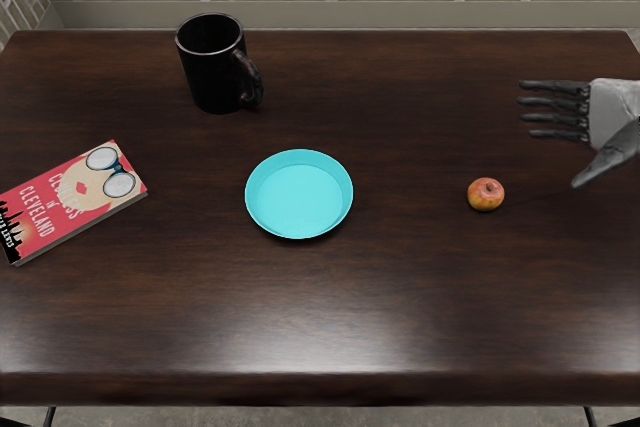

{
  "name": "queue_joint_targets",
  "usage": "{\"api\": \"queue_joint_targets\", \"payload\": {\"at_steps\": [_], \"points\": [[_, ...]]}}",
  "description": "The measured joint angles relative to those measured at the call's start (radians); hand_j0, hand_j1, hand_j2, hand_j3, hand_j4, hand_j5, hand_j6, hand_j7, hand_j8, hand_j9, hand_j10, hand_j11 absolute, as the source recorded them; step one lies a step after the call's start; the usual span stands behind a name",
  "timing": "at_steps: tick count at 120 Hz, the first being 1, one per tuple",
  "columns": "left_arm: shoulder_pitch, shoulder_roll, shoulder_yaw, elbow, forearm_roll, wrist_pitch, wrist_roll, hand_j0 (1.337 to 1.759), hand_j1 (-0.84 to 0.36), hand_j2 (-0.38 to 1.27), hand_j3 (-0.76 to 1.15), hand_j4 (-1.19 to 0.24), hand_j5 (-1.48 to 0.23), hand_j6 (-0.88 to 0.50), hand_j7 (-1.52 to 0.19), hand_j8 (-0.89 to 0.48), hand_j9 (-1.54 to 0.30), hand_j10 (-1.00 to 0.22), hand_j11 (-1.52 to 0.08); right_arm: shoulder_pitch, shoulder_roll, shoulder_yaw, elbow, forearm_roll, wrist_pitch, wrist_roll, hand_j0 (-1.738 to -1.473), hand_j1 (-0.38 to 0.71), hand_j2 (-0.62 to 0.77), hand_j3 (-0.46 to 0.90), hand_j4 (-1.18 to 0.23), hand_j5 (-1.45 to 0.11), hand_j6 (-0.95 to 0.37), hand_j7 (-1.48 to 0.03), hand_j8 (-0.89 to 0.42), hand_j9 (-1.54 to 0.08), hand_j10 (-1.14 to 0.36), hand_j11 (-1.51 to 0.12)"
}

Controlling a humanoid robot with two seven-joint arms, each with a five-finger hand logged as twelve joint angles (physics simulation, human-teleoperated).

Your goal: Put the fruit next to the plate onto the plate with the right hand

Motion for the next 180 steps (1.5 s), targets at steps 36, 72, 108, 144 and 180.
{"api": "queue_joint_targets", "payload": {"at_steps": [36, 72, 108, 144, 180], "points": [[0.0, 0.0, 0.0, 0.0, 0.0, 0.0, 0.0, 1.658, 0.07, 0.05, 0.0, -0.23, -0.3, -0.23, -0.3, -0.23, -0.3, -0.23, -0.3, 0.12, 0.179, -0.001, 0.011, -0.286, -0.146, -0.171, -1.658, -0.31, -0.01, 0.0, -0.04, -0.05, -0.04, -0.05, -0.04, -0.05, -0.04, -0.05], [0.0, 0.0, 0.0, 0.0, 0.0, 0.0, 0.0, 1.658, 0.07, 0.05, 0.0, -0.23, -0.3, -0.23, -0.3, -0.23, -0.3, -0.23, -0.3, -0.074, 0.301, -0.015, 0.239, -0.816, -0.768, -0.222, -1.658, -0.31, -0.01, 0.0, -0.04, -0.05, -0.04, -0.05, -0.04, -0.05, -0.04, -0.05], [0.0, 0.0, 0.0, 0.0, 0.0, 0.0, 0.0, 1.658, 0.07, 0.05, 0.0, -0.23, -0.3, -0.23, -0.3, -0.23, -0.3, -0.23, -0.3, -0.142, 0.366, -0.024, 0.216, -1.004, -0.885, -0.305, -1.658, -0.29, -0.01, 0.0, -0.05, -0.06, -0.05, -0.06, -0.05, -0.06, -0.05, -0.06], [0.0, 0.0, 0.0, 0.0, 0.0, 0.0, 0.0, 1.658, 0.07, 0.05, 0.0, -0.23, -0.3, -0.23, -0.3, -0.23, -0.3, -0.23, -0.3, -0.157, 0.39, -0.036, 0.16, -1.064, -0.914, -0.317, -1.658, -0.04, -0.05, 0.0, -0.26, -0.34, -0.26, -0.33, -0.26, -0.34, -0.26, -0.34], [0.0, 0.0, 0.0, 0.0, 0.0, 0.0, 0.0, 1.658, 0.07, 0.05, 0.0, -0.23, -0.3, -0.23, -0.3, -0.23, -0.3, -0.23, -0.3, -0.163, 0.425, -0.049, 0.149, -1.069, -0.923, -0.316, -1.658, 0.03, -0.06, 0.0, -0.32, -0.41, -0.32, -0.41, -0.32, -0.41, -0.32, -0.41]]}}
